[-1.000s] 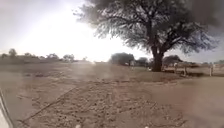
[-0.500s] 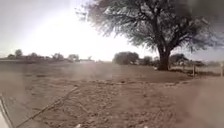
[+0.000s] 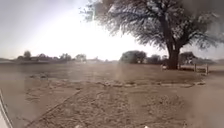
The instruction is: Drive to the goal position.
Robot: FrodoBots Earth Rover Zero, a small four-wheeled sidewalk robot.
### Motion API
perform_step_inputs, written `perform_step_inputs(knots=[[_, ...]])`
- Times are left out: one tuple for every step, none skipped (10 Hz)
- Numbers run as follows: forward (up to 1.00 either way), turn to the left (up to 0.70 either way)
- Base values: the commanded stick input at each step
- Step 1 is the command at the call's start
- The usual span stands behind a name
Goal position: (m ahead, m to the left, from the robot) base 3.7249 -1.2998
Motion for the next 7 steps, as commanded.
perform_step_inputs(knots=[[0.7, 0.0], [0.7, 0.0], [0.7, 0.0], [0.7, 0.0], [0.7, 0.0], [0.7, 0.0], [0.7, 0.01]])
